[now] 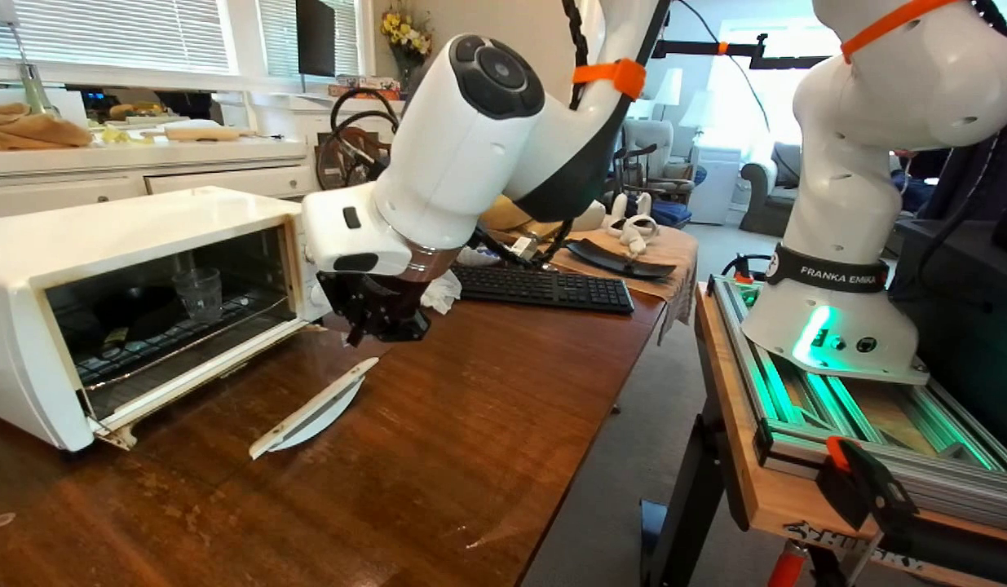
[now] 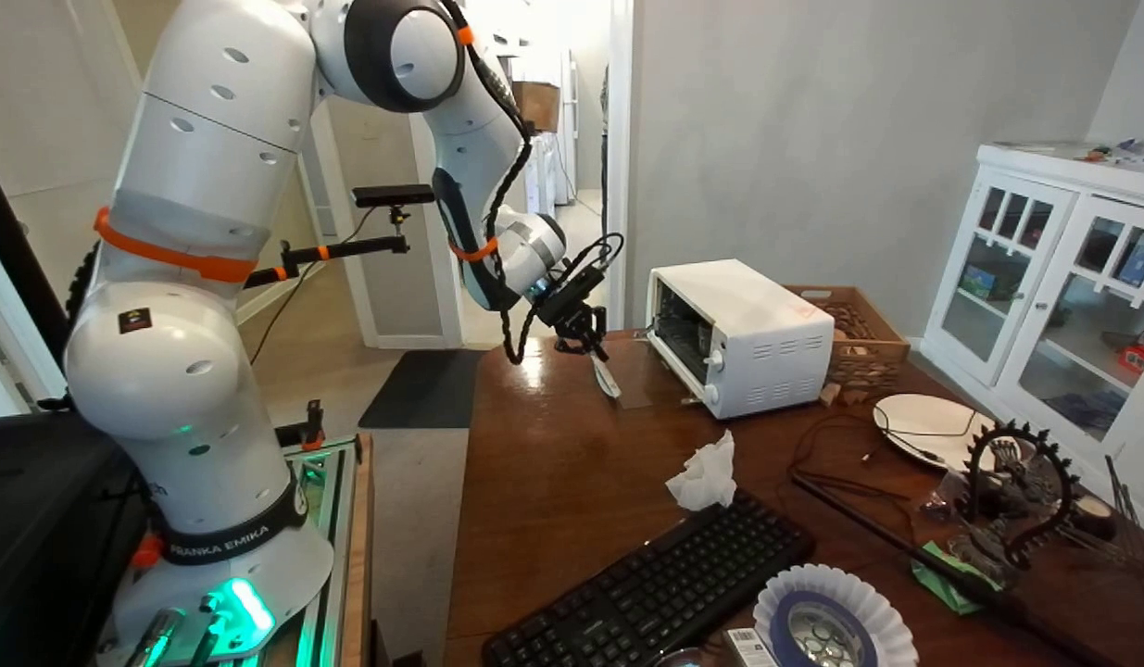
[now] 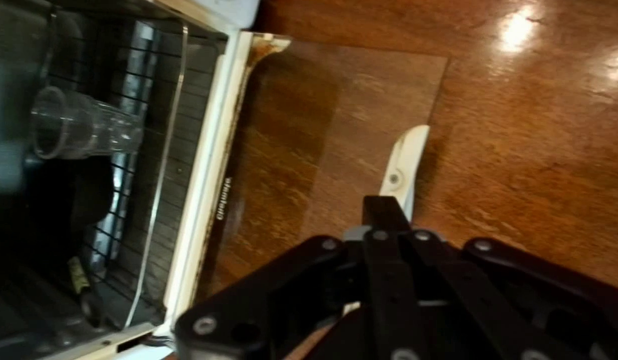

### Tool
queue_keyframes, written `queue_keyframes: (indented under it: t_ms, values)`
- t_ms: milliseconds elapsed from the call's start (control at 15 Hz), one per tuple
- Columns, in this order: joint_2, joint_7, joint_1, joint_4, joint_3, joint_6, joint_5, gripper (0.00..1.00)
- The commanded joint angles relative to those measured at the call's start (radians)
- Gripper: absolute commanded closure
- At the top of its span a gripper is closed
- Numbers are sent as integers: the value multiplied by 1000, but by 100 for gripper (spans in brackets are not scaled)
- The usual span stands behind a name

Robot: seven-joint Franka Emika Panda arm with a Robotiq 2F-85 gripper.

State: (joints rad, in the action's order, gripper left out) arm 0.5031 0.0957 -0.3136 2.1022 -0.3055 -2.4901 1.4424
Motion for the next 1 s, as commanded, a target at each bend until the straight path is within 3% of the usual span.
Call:
queue_keyframes:
  t_ms: [0, 200, 400, 933]
  values:
    - [43, -56, 15, 11, 2, -68, -53, 100]
    - [107, -93, 11, -23, 17, -106, -41, 100]
    - [149, -120, -5, -37, 23, -74, -56, 100]
    - [107, -55, -1, 35, 59, -76, 22, 100]
